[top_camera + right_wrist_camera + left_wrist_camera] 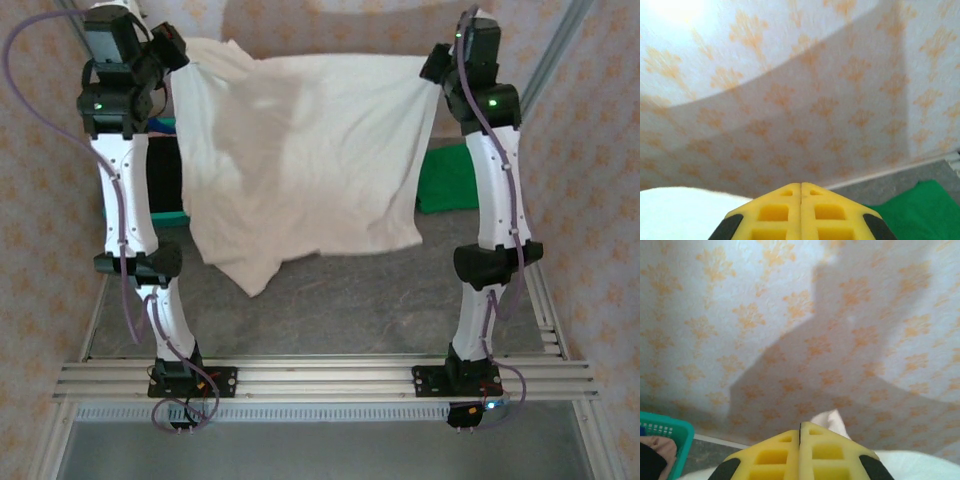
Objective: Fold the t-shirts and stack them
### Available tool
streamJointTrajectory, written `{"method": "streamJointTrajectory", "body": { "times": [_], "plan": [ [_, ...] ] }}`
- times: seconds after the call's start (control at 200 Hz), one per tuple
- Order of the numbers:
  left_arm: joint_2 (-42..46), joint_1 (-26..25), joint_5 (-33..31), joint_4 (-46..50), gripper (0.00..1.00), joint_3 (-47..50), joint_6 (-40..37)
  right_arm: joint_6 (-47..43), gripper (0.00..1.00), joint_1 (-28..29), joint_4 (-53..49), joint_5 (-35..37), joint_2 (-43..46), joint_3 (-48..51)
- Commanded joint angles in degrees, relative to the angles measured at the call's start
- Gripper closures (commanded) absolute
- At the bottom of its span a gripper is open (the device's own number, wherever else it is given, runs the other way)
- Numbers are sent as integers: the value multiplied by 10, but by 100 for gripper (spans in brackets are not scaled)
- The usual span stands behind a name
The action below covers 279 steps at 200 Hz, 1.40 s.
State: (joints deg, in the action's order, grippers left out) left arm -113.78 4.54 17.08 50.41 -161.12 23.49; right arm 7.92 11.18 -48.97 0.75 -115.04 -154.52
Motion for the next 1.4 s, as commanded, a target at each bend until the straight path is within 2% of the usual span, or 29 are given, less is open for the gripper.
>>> {"method": "streamJointTrajectory", "body": {
  "times": [0.0,0.095,0.17,0.23,0.355,0.415,0.485,0.561,0.641,0.781,0.836,0.891,0.906,0.951,1.006,1.046,1.096,1.181,1.251,1.336,1.391],
  "plan": [
    [135,2,19,-90,100,71,-4,5,100,-6,1,25,66,-17],
    [233,2,28,-143,100,190,-8,-5,100,-7,0,23,119,50],
    [303,2,36,-160,100,284,-15,-12,100,-6,30,15,183,165],
    [363,1,43,-173,100,377,-28,-13,100,-6,72,2,246,291],
    [507,-9,34,-225,100,681,-10,4,100,-7,182,-34,397,615],
    [567,-20,31,-260,100,837,8,19,100,-7,204,-62,447,739],
    [614,-33,13,-259,100,973,46,55,100,-6,201,-79,487,858],
    [644,-42,22,-237,100,1062,68,95,100,-7,187,-94,514,963],
    [671,-48,18,-197,100,1105,87,133,100,-7,160,-102,525,1043],
    [704,-53,-15,-110,100,1137,81,157,100,-6,84,-52,548,1089],
    [713,-53,-12,-94,100,1148,82,157,86,-6,62,-25,557,1084],
    [718,-54,3,-88,100,1161,88,156,83,-7,37,11,558,1065],
    [719,-54,10,-88,96,1165,90,154,81,-6,31,19,557,1058],
    [721,-53,29,-88,81,1176,93,146,63,-7,19,34,555,1034],
    [727,-55,34,-86,60,1187,101,136,48,-7,28,47,551,1009],
    [733,-55,45,-91,50,1195,101,129,40,-7,47,54,545,993],
    [739,-55,49,-97,42,1202,103,120,36,-7,88,57,532,980],
    [744,-55,44,-106,37,1199,100,91,34,-7,169,67,477,960],
    [735,-55,38,-125,33,1197,101,62,36,-12,207,72,387,922],
    [698,-55,43,-149,30,1187,96,51,51,-48,198,65,250,819],
    [665,-55,44,-159,27,1174,86,51,55,-70,183,40,174,754]
  ]
}}
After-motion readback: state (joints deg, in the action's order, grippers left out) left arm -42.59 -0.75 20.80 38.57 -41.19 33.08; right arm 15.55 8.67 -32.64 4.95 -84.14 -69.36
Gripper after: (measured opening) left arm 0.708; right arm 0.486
